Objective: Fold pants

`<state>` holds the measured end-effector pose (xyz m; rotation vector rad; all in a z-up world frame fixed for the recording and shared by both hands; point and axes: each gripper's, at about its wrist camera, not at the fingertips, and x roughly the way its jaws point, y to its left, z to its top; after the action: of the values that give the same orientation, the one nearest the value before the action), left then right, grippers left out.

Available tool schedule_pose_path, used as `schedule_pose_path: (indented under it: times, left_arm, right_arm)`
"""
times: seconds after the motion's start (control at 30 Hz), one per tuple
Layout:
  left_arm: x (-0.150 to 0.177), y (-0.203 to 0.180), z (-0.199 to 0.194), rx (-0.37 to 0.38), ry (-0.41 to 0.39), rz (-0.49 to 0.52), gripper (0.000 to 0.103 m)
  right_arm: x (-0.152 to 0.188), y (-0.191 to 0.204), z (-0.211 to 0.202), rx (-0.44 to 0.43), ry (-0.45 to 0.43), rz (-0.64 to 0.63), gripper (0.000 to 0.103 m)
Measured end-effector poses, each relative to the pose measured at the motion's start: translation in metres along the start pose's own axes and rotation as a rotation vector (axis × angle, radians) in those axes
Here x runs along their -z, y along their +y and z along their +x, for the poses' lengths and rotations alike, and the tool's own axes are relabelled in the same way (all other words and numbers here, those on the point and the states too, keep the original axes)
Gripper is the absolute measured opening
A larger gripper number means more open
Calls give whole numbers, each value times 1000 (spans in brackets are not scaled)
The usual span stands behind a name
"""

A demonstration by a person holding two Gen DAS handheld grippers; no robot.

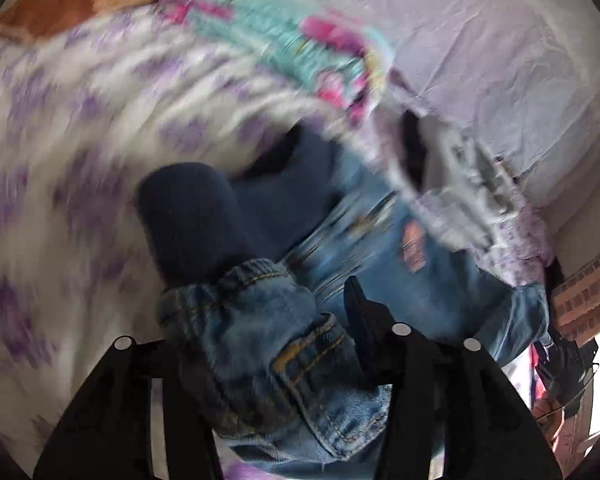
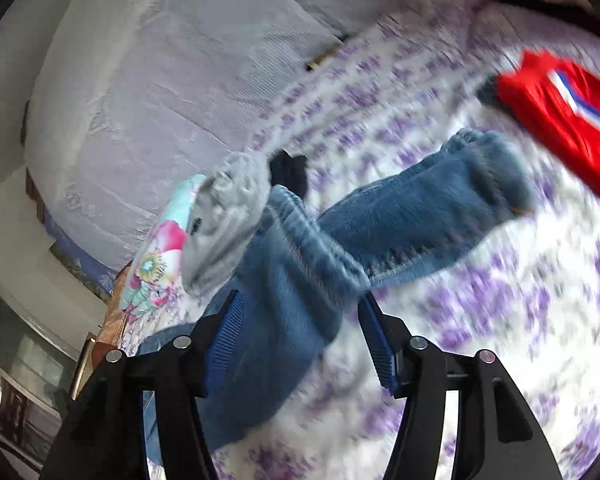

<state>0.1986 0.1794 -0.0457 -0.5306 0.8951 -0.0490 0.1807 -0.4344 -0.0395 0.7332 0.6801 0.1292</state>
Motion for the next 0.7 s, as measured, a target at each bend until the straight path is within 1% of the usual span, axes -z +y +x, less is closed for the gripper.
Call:
schedule_pose_path:
  times: [0.03, 0.07, 0.1, 0.13, 0.17, 0.2, 0.27, 0.37, 0.4, 0.43, 0.5, 0.57, 0.63, 0.7]
  left_arm:
    - [9, 11, 3, 15, -31, -12, 51]
    - [12, 17, -1, 64, -55, -37, 53]
    - [14, 20, -5, 96, -64, -64, 67]
    - [12, 23, -10, 136, -88, -93, 91]
    - [13, 24, -12, 144, -115, -104, 97]
    - [14, 24, -12, 119, -138, -110, 97]
    - [14, 20, -7, 86, -125, -101, 97]
    - [14, 13, -1, 49, -133, -69, 97]
    - [14, 10, 1, 47, -132, -65, 97]
    - [12, 12, -1, 52, -133, -65, 98]
    - [13, 16, -4, 70, -136, -76, 98]
    - [14, 21, -7, 84, -138, -89, 98]
    - [16, 22, -9, 90, -137, -90, 98]
    - [14, 21, -7, 88, -129, -83, 98]
  right_arm:
    - [9, -15, -4, 16, 5, 36, 61]
    - [15, -24, -11, 33, -1, 55, 61]
    - [17, -27, -19, 41, -11, 56, 61]
    - [20, -23, -27, 42, -21, 37, 61]
    - [20, -15, -32, 39, -27, 6, 61]
    - [20, -3, -33, 36, -29, -33, 61]
    - [23, 31, -26, 40, -12, -139, 61]
    - [26, 92, 7, 99, 34, -348, 62]
    - [25, 106, 21, 109, 57, -393, 62]
    - [21, 117, 38, 109, 86, -407, 63]
    - [13, 136, 65, 102, 126, -379, 63]
    - [10, 156, 83, 117, 132, -403, 63]
    - [11, 175, 107, 180, 143, -487, 63]
    - [15, 187, 136, 246, 194, -556, 62]
